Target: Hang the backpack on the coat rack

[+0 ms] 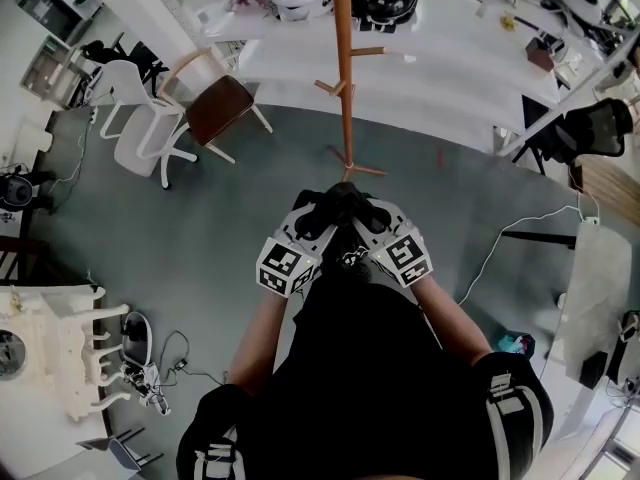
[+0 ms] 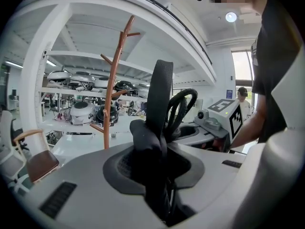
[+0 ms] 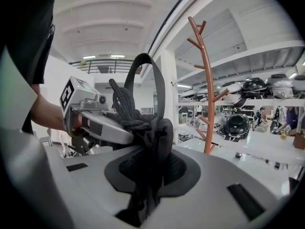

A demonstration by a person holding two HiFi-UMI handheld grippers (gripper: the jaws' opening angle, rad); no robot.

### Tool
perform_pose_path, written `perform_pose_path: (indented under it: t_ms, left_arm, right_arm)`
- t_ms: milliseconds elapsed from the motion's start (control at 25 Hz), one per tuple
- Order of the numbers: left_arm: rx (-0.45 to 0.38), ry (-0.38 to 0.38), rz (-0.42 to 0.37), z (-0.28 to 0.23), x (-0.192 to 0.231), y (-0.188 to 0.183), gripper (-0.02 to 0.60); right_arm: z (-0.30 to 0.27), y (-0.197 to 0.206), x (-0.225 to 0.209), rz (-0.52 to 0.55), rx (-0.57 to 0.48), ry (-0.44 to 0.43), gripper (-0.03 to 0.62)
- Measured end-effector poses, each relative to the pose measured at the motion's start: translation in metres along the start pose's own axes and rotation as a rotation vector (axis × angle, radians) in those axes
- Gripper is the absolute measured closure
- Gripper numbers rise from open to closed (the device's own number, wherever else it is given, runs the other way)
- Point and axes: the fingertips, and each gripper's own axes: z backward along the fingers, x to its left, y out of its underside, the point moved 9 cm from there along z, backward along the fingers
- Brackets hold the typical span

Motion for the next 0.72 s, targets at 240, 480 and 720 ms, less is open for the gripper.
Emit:
perform_pose_path:
  t_ms: [240, 480, 720]
  left_arm:
    - [0.0, 0.002, -0.001, -0.012, 0.014, -0.004, 0.471]
    - [-0.011, 0.013, -0.001, -0.018, 0.035, -0.002, 0.472]
    - [-0.01, 0.057, -0.016, -0.033, 0.061, -0.007, 0.471]
  right_arm:
    - [-0.01, 0.0, -0.014, -0.036, 0.042, -0.017, 0.515]
    - [-0.028, 0.001, -0.022, -0.021, 0.051, 0.006, 0.516]
    - [-0.046, -0.005, -0.035, -0.024, 0.029, 0.052, 0.516]
